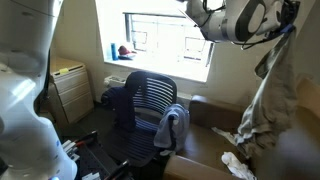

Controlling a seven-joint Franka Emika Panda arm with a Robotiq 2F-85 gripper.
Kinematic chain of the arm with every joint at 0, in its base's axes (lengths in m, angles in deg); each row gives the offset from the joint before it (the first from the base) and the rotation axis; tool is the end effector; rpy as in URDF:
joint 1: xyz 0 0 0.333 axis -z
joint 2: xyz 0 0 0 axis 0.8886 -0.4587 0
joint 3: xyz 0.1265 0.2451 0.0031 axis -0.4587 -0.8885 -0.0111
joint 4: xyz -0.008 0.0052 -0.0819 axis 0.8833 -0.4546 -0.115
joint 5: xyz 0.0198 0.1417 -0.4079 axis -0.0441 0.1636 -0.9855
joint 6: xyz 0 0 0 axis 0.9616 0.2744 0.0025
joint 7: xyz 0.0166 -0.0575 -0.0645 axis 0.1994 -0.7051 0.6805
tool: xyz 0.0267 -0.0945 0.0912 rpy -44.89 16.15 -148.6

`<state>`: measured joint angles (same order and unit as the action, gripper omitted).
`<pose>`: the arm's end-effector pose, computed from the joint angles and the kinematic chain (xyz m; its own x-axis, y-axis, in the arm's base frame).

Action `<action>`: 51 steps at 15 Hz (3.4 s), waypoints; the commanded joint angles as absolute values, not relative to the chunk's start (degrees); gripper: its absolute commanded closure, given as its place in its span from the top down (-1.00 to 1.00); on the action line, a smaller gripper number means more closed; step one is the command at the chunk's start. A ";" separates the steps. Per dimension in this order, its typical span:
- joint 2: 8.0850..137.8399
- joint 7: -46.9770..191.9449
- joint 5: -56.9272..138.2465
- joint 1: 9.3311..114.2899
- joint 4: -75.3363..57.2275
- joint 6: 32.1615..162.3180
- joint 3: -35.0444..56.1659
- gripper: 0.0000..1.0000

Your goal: Remove the t-shirt from the couch and put it on the chair then remove the two clothes from the armrests of the chair and put them on the couch

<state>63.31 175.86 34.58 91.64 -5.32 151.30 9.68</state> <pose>0.6637 -0.3860 0.4875 -0.5390 -0.8315 -0.1347 -0.1667 0.2620 -0.9505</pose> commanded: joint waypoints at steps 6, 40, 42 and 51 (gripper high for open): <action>74.67 177.32 35.96 100.16 -18.07 148.35 -5.61 -0.98; 101.05 138.37 93.17 85.68 -27.50 45.33 -1.97 -1.00; 97.76 138.94 85.54 81.90 -29.17 48.24 0.58 -1.00; 97.04 141.25 92.27 74.22 -31.08 47.75 8.67 -1.00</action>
